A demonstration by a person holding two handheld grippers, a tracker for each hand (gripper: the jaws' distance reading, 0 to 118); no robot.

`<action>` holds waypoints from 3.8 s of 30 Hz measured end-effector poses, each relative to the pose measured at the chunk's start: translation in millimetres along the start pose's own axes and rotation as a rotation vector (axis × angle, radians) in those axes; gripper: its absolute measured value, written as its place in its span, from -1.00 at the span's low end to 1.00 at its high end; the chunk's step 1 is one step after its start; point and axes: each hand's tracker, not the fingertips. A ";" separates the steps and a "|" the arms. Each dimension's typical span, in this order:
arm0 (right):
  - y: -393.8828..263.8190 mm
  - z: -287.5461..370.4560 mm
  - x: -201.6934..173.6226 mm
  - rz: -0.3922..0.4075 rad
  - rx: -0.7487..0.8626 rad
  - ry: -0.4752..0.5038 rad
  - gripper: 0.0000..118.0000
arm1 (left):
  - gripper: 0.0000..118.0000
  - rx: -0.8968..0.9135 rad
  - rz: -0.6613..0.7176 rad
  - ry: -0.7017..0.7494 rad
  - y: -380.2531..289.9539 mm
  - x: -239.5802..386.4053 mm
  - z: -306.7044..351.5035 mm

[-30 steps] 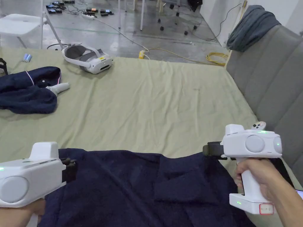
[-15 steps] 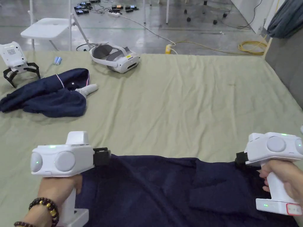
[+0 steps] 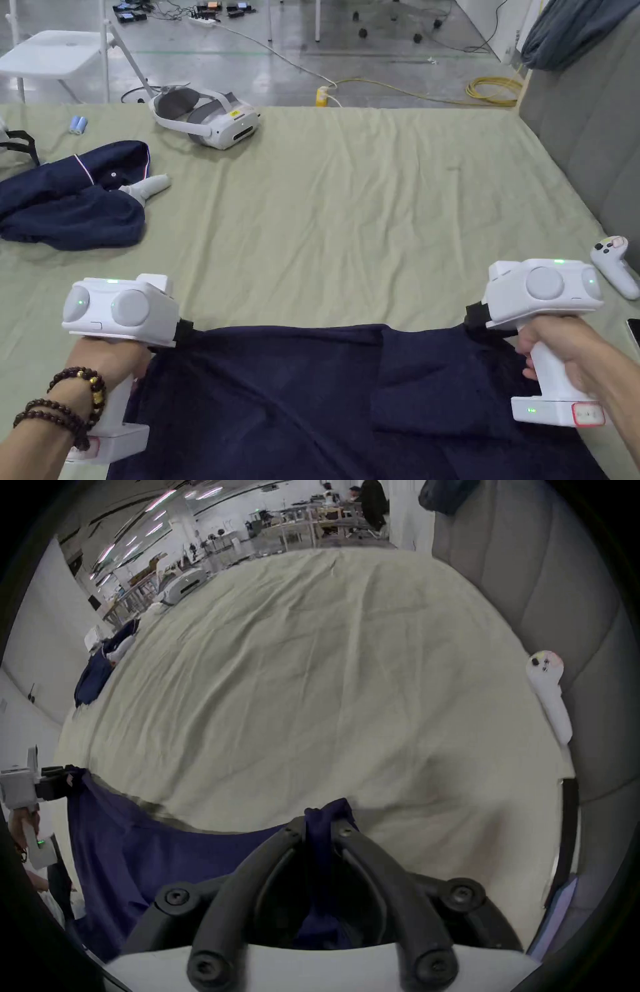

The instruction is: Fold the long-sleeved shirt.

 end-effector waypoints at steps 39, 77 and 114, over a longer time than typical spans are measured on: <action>-280.2 133.5 -4.3 0.387 -0.023 -0.123 -0.83 | -0.71 -0.033 -0.088 -0.010 -290.2 41.7 114.9; -274.5 242.7 -58.8 0.186 0.419 0.077 -1.00 | 0.81 0.061 0.774 -0.899 -294.9 -18.0 88.2; -270.7 242.4 -50.9 0.162 0.416 0.095 -1.00 | -0.71 0.167 0.399 -0.646 -176.1 -95.9 178.3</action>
